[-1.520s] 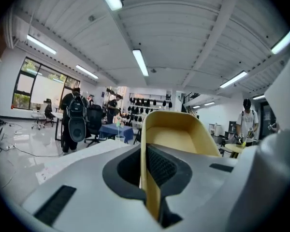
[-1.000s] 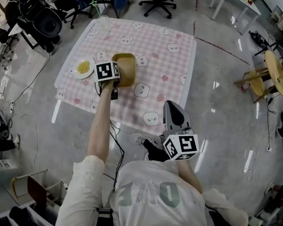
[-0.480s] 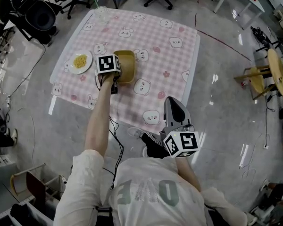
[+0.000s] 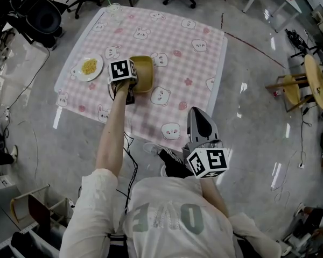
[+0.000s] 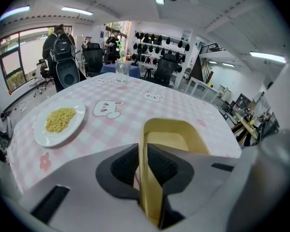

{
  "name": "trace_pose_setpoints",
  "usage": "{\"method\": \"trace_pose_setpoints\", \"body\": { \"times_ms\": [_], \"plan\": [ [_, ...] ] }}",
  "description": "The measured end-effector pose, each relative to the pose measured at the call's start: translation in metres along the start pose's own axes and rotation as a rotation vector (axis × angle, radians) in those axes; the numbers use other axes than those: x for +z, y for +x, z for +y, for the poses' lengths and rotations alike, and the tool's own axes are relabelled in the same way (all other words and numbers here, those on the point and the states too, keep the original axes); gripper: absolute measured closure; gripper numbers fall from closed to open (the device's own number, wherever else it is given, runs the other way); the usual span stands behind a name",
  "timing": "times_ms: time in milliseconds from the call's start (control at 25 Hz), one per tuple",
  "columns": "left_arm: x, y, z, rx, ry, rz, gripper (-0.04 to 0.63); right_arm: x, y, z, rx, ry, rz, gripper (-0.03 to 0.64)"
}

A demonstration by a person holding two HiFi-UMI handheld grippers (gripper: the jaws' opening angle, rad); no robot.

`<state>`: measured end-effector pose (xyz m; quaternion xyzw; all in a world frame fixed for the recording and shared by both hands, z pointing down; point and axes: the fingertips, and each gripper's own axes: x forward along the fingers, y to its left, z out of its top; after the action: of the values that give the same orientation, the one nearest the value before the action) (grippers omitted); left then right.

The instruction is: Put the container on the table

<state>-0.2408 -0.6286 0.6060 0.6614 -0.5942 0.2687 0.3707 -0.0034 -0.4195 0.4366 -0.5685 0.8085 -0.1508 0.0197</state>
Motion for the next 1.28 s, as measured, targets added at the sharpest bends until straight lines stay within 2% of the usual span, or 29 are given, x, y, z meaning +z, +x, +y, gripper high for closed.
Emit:
{"method": "trace_pose_setpoints", "body": {
  "times_ms": [160, 320, 520, 680, 800, 880, 960, 1120, 1200, 1280],
  "plan": [
    [0.018, -0.015, -0.003, 0.004, 0.004, -0.060, 0.556, 0.005, -0.004, 0.002, 0.005, -0.004, -0.012, 0.589],
    [0.061, -0.051, -0.010, 0.012, 0.020, -0.199, 0.531, 0.014, -0.005, 0.007, 0.022, -0.026, -0.035, 0.589],
    [0.119, -0.139, -0.028, 0.024, 0.090, -0.475, 0.532, 0.034, -0.006, 0.013, 0.051, -0.073, -0.084, 0.588],
    [0.135, -0.236, -0.057, 0.004, 0.144, -0.735, 0.543, 0.055, -0.012, 0.022, 0.094, -0.106, -0.129, 0.588],
    [0.115, -0.309, -0.078, -0.025, 0.192, -0.925, 0.558, 0.066, -0.020, 0.035, 0.125, -0.129, -0.157, 0.589],
    [0.082, -0.348, -0.086, -0.049, 0.220, -1.034, 0.561, 0.068, -0.029, 0.047, 0.146, -0.137, -0.173, 0.589],
    [0.042, -0.377, -0.093, -0.071, 0.229, -1.105, 0.561, 0.069, -0.040, 0.058, 0.169, -0.140, -0.189, 0.589],
    [-0.018, -0.412, -0.112, -0.072, 0.266, -1.173, 0.563, 0.074, -0.058, 0.070, 0.192, -0.133, -0.200, 0.589],
    [-0.045, -0.420, -0.117, -0.057, 0.275, -1.166, 0.565, 0.072, -0.069, 0.073, 0.196, -0.128, -0.189, 0.589],
    [-0.066, -0.421, -0.118, -0.062, 0.250, -1.146, 0.565, 0.070, -0.078, 0.076, 0.194, -0.132, -0.179, 0.588]
  ]
}}
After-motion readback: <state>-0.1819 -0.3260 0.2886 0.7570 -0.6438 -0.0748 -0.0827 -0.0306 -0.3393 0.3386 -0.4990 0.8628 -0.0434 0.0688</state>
